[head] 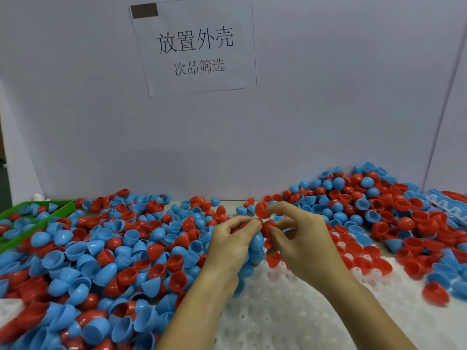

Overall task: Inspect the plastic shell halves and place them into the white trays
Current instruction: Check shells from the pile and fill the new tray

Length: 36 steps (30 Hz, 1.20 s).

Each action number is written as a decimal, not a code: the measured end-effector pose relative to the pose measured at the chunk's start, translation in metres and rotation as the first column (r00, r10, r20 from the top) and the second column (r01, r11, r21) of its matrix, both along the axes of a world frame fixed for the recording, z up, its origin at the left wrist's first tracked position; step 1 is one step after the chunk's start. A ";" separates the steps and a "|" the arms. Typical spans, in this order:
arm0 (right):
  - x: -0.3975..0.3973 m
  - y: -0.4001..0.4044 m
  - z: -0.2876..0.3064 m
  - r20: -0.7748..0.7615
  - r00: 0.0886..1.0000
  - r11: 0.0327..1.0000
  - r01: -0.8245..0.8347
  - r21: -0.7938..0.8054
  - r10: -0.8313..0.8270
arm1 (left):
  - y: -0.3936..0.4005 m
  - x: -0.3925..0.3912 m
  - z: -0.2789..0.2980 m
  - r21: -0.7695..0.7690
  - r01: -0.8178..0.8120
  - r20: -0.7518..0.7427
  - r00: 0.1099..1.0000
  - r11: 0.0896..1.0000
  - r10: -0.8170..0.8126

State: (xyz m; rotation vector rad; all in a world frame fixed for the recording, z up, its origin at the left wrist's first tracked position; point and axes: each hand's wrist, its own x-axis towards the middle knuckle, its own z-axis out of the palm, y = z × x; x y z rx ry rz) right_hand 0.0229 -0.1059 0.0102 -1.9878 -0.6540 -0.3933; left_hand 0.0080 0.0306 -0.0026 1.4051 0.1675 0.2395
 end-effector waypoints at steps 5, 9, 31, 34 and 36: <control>0.001 -0.004 0.004 0.004 0.995 0.989 0.101 -0.110 -0.101 | 0.007 0.001 0.000 0.040 -0.060 0.021 0.998 0.997 0.059; -0.005 -0.005 0.012 -0.129 0.989 0.953 0.037 -0.301 -0.079 | 0.020 0.002 0.001 -0.097 -0.172 0.010 0.985 0.980 0.174; -0.009 0.006 0.003 -0.123 0.989 0.991 -0.091 -0.099 0.078 | 0.013 -0.005 0.008 -0.309 -0.016 -0.014 1.000 0.951 0.012; -0.016 0.024 -0.004 -0.052 0.998 0.998 -0.041 -0.053 0.038 | 0.005 -0.006 0.006 -0.399 -0.027 -0.051 0.999 0.917 0.008; -0.015 0.030 -0.006 0.003 1.000 0.998 0.030 -0.048 -0.029 | 0.003 -0.006 0.005 -0.448 -0.011 -0.062 0.998 0.894 -0.019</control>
